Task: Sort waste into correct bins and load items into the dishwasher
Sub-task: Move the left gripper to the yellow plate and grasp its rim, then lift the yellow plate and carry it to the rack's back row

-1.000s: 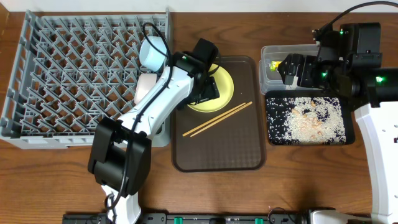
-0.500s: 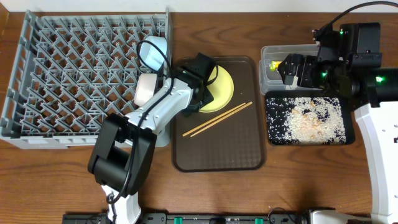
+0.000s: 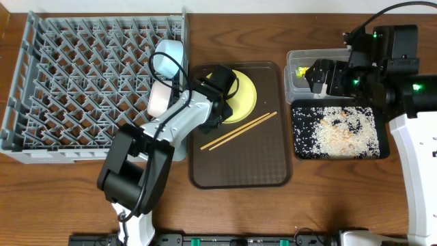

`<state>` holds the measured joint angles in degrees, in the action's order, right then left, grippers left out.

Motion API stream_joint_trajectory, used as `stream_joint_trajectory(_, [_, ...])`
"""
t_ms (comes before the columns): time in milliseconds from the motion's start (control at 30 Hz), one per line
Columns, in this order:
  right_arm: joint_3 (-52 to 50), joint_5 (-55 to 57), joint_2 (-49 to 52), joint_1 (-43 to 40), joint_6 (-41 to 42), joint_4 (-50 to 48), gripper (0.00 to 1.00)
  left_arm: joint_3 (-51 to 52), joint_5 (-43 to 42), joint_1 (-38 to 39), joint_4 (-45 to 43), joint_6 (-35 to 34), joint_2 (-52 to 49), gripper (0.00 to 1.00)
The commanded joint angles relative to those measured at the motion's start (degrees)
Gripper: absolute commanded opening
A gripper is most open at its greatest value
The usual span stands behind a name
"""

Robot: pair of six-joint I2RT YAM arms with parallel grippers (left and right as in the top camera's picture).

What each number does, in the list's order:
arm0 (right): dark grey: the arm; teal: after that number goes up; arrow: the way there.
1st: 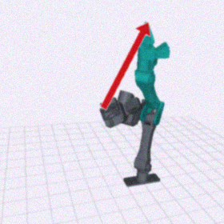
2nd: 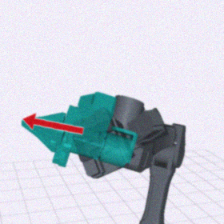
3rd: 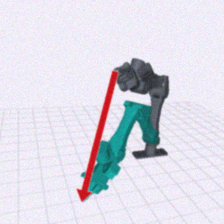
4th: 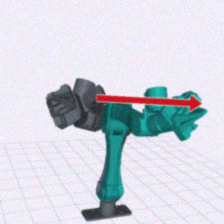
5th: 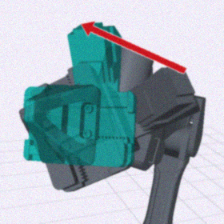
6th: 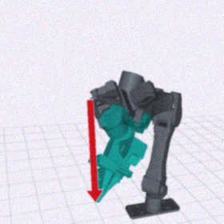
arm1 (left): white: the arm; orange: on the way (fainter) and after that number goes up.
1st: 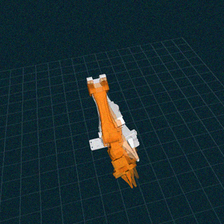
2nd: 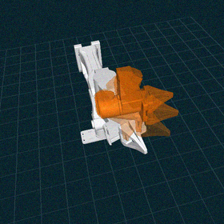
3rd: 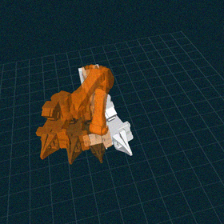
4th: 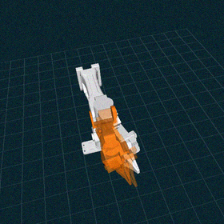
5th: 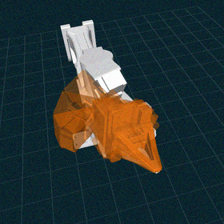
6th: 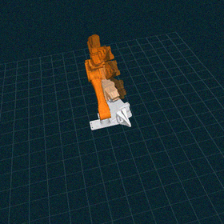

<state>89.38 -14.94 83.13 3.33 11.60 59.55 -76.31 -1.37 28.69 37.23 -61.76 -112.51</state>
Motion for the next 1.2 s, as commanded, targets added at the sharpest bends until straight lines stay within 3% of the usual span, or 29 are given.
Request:
stream_joint_trajectory(0, [0.1,0.1,0.1,-0.7,0.6,0.1,0.99,0.4,-0.7,0.1,0.0,-2.2,-3.5,0.56])
stream_joint_trajectory(233, [0.1,0.1,0.1,-0.7,0.6,0.1,0.99,0.4,-2.5,0.1,-2.1,-2.6,-5.6,0.44])
stream_joint_trajectory(333, [0.1,0.1,0.1,-0.7,0.6,0.1,0.99,0.4,-2.5,0.1,-2.3,-2.6,-5.6,0.27])
stream_joint_trajectory(400, [0.1,0.1,0.1,-0.7,0.6,0.1,0.99,0.4,-2.5,0.1,-2.3,-2.6,-5.6,0.11])
stream_joint_trajectory(433, [0.1,0.1,0.1,-0.7,0.6,0.1,0.99,0.4,-2.5,0.1,-2.3,-2.6,-5.6,0.08])
stream_joint_trajectory(600, [0.1,0.1,0.1,-0.7,0.6,0.1,0.99,0.3,-2.4,0.0,-2.3,-1.6,-4.9,0.08])
stream_joint_trajectory(733, [0.1,0.1,0.1,-0.7,0.6,0.1,0.99,-0.5,0.0,-0.1,-2.2,3.2,-2.7,0.07])
stream_joint_trajectory(967, [0.1,0.1,0.1,-0.7,0.6,0.1,0.99,-0.9,11.8,-0.1,-2.5,6.6,4.2,0.08])
stream_joint_trajectory(1167, [0.1,0.1,0.1,-0.7,0.6,0.1,0.99,-0.9,17.2,-0.1,-7.6,17.9,8.7,0.07])
